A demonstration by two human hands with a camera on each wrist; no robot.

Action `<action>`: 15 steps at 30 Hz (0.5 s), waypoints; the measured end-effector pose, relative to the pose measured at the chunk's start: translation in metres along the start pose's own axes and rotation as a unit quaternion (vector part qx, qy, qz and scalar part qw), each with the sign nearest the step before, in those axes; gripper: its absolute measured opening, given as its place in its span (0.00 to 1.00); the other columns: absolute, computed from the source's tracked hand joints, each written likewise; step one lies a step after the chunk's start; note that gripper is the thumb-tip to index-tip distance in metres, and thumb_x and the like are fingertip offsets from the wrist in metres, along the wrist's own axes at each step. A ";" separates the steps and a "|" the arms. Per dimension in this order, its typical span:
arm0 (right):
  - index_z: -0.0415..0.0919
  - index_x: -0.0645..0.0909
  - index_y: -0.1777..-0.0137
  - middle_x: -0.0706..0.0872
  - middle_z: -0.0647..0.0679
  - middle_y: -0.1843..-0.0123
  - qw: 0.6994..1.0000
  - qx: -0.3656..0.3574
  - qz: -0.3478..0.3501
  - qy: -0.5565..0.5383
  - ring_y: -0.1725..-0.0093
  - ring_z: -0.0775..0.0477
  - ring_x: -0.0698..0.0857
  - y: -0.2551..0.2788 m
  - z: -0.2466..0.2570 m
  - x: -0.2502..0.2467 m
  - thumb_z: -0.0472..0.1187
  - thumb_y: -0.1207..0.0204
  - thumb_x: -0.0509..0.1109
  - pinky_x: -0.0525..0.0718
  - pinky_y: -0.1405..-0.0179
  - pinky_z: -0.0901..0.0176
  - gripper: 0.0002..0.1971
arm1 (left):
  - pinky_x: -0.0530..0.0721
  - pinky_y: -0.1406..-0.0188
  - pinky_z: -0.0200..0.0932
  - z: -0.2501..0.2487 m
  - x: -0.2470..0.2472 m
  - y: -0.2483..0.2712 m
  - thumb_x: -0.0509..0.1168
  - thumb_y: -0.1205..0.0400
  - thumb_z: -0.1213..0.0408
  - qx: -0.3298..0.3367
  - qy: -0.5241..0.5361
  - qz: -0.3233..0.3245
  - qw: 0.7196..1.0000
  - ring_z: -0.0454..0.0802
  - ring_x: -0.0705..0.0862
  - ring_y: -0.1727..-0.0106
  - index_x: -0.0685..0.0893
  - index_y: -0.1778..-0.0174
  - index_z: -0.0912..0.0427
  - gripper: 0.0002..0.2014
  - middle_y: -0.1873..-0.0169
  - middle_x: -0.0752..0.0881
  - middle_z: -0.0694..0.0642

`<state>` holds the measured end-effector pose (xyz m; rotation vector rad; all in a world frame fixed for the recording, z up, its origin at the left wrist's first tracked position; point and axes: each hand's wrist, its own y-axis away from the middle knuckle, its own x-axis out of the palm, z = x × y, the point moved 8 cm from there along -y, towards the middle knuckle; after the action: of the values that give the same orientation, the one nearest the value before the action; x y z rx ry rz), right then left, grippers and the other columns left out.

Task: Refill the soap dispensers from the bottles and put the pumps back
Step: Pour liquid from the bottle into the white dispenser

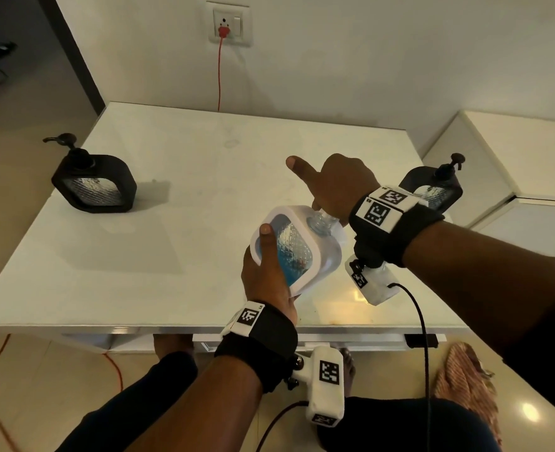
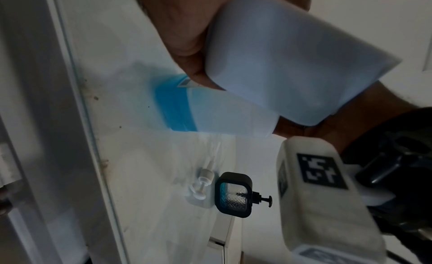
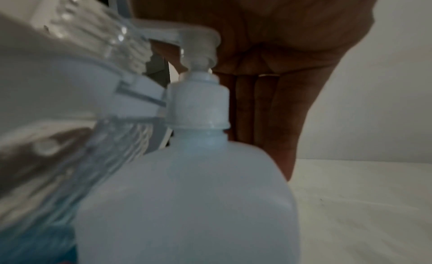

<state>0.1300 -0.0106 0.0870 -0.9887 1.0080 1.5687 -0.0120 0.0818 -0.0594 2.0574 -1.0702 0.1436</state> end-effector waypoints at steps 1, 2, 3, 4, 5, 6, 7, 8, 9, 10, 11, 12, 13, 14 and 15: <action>0.35 0.88 0.61 0.91 0.44 0.63 1.000 -0.001 -0.004 0.001 0.71 0.44 0.84 0.000 -0.001 0.000 0.80 0.23 0.46 0.90 0.48 0.43 0.48 | 0.91 0.39 0.67 0.000 0.001 0.000 0.66 0.19 0.29 0.000 -0.003 0.002 1.000 0.60 0.90 0.36 0.82 0.29 0.38 0.26 0.35 0.90 0.53; 0.35 0.88 0.61 0.92 0.44 0.63 1.000 -0.002 -0.006 0.001 0.71 0.44 0.84 0.000 -0.001 0.000 0.80 0.23 0.46 0.90 0.49 0.43 0.48 | 0.91 0.38 0.68 0.001 0.002 -0.001 0.66 0.19 0.29 -0.001 -0.005 0.005 1.000 0.60 0.90 0.36 0.83 0.30 0.38 0.26 0.35 0.90 0.53; 0.35 0.88 0.61 0.92 0.44 0.63 1.000 -0.003 -0.005 0.001 0.71 0.44 0.84 0.000 0.000 0.000 0.80 0.24 0.46 0.91 0.49 0.43 0.48 | 0.90 0.38 0.68 0.001 0.001 -0.001 0.66 0.19 0.29 -0.004 -0.003 0.005 1.000 0.61 0.89 0.36 0.83 0.30 0.38 0.26 0.35 0.90 0.53; 0.34 0.88 0.60 0.92 0.43 0.62 1.000 -0.005 0.001 0.000 0.70 0.44 0.85 0.000 0.000 -0.001 0.80 0.24 0.46 0.91 0.48 0.42 0.48 | 0.91 0.38 0.69 0.001 0.001 -0.001 0.66 0.19 0.29 -0.006 -0.003 0.003 1.000 0.61 0.89 0.36 0.82 0.29 0.38 0.27 0.35 0.90 0.53; 0.33 0.88 0.59 0.93 0.43 0.61 1.000 -0.005 0.011 -0.005 0.70 0.44 0.85 0.001 0.002 -0.001 0.80 0.24 0.45 0.91 0.48 0.42 0.50 | 0.91 0.38 0.69 0.001 0.000 -0.001 0.66 0.19 0.30 -0.005 -0.004 0.002 1.000 0.61 0.90 0.36 0.82 0.29 0.39 0.27 0.35 0.90 0.54; 0.31 0.89 0.58 0.93 0.42 0.60 1.000 -0.003 0.025 -0.014 0.69 0.43 0.85 0.000 0.002 -0.001 0.80 0.24 0.45 0.90 0.47 0.42 0.51 | 0.91 0.38 0.69 0.000 0.000 0.000 0.66 0.18 0.30 -0.003 -0.005 0.002 1.000 0.61 0.89 0.36 0.82 0.29 0.39 0.26 0.35 0.90 0.54; 0.31 0.88 0.58 0.93 0.42 0.60 0.999 0.001 0.039 -0.028 0.67 0.43 0.87 0.000 0.001 -0.001 0.80 0.24 0.45 0.90 0.46 0.41 0.51 | 0.90 0.38 0.69 -0.001 0.000 0.000 0.66 0.18 0.31 0.000 -0.006 0.003 1.000 0.61 0.89 0.36 0.82 0.29 0.39 0.25 0.34 0.89 0.54; 0.31 0.88 0.59 0.93 0.42 0.61 0.998 0.005 0.050 -0.044 0.65 0.42 0.88 -0.001 0.000 -0.002 0.80 0.24 0.45 0.90 0.46 0.41 0.51 | 0.90 0.37 0.69 -0.002 0.000 0.001 0.66 0.17 0.32 0.004 -0.006 0.003 1.000 0.61 0.89 0.35 0.83 0.30 0.39 0.23 0.35 0.89 0.53; 0.32 0.88 0.60 0.93 0.43 0.62 0.997 0.008 0.058 -0.054 0.63 0.42 0.89 -0.001 -0.001 -0.002 0.81 0.24 0.45 0.90 0.46 0.41 0.50 | 0.90 0.36 0.69 -0.003 0.001 0.001 0.66 0.17 0.32 0.007 -0.005 0.004 1.000 0.60 0.89 0.36 0.84 0.32 0.38 0.22 0.35 0.90 0.53; 0.32 0.88 0.60 0.93 0.44 0.63 0.997 0.010 0.059 -0.057 0.62 0.41 0.89 -0.001 -0.002 -0.003 0.81 0.24 0.45 0.90 0.46 0.40 0.50 | 0.90 0.36 0.69 -0.003 0.002 0.002 0.66 0.17 0.33 0.009 -0.003 0.006 1.000 0.60 0.89 0.36 0.84 0.34 0.38 0.20 0.36 0.90 0.52; 0.33 0.88 0.61 0.93 0.44 0.63 0.997 0.011 0.057 -0.057 0.63 0.41 0.89 -0.001 -0.002 -0.003 0.81 0.24 0.45 0.90 0.46 0.40 0.50 | 0.90 0.36 0.69 -0.002 0.001 0.001 0.66 0.17 0.32 0.007 -0.002 0.006 1.000 0.60 0.90 0.37 0.84 0.33 0.38 0.21 0.37 0.90 0.53; 0.33 0.87 0.63 0.93 0.44 0.62 0.997 0.010 0.050 -0.051 0.64 0.41 0.88 -0.001 -0.002 -0.002 0.81 0.24 0.45 0.90 0.45 0.40 0.49 | 0.90 0.37 0.70 -0.001 0.001 0.001 0.67 0.18 0.32 0.003 0.002 0.005 1.000 0.60 0.90 0.37 0.84 0.32 0.39 0.23 0.36 0.91 0.53; 0.33 0.87 0.63 0.93 0.44 0.62 0.998 0.008 0.041 -0.040 0.65 0.42 0.88 -0.001 -0.001 -0.002 0.80 0.24 0.46 0.89 0.45 0.41 0.49 | 0.90 0.37 0.70 0.000 0.000 0.000 0.67 0.19 0.31 -0.002 0.007 0.002 1.000 0.61 0.90 0.37 0.83 0.30 0.39 0.25 0.36 0.90 0.53; 0.33 0.87 0.63 0.93 0.43 0.61 0.999 0.005 0.029 -0.028 0.67 0.42 0.87 -0.001 -0.001 -0.001 0.80 0.24 0.46 0.89 0.46 0.41 0.49 | 0.90 0.37 0.70 0.001 -0.001 0.000 0.67 0.19 0.31 -0.002 0.009 0.000 1.000 0.61 0.90 0.36 0.83 0.30 0.39 0.25 0.36 0.90 0.54; 0.32 0.87 0.62 0.93 0.43 0.62 1.000 0.002 0.017 -0.017 0.68 0.42 0.86 -0.001 0.000 0.000 0.80 0.23 0.46 0.89 0.46 0.41 0.49 | 0.90 0.37 0.69 0.000 -0.001 -0.001 0.67 0.19 0.32 0.000 0.008 0.000 1.000 0.61 0.90 0.37 0.83 0.31 0.39 0.24 0.36 0.91 0.53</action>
<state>0.1313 -0.0108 0.0871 -0.9451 1.0084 1.6054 -0.0124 0.0826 -0.0605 2.0530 -1.0607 0.1613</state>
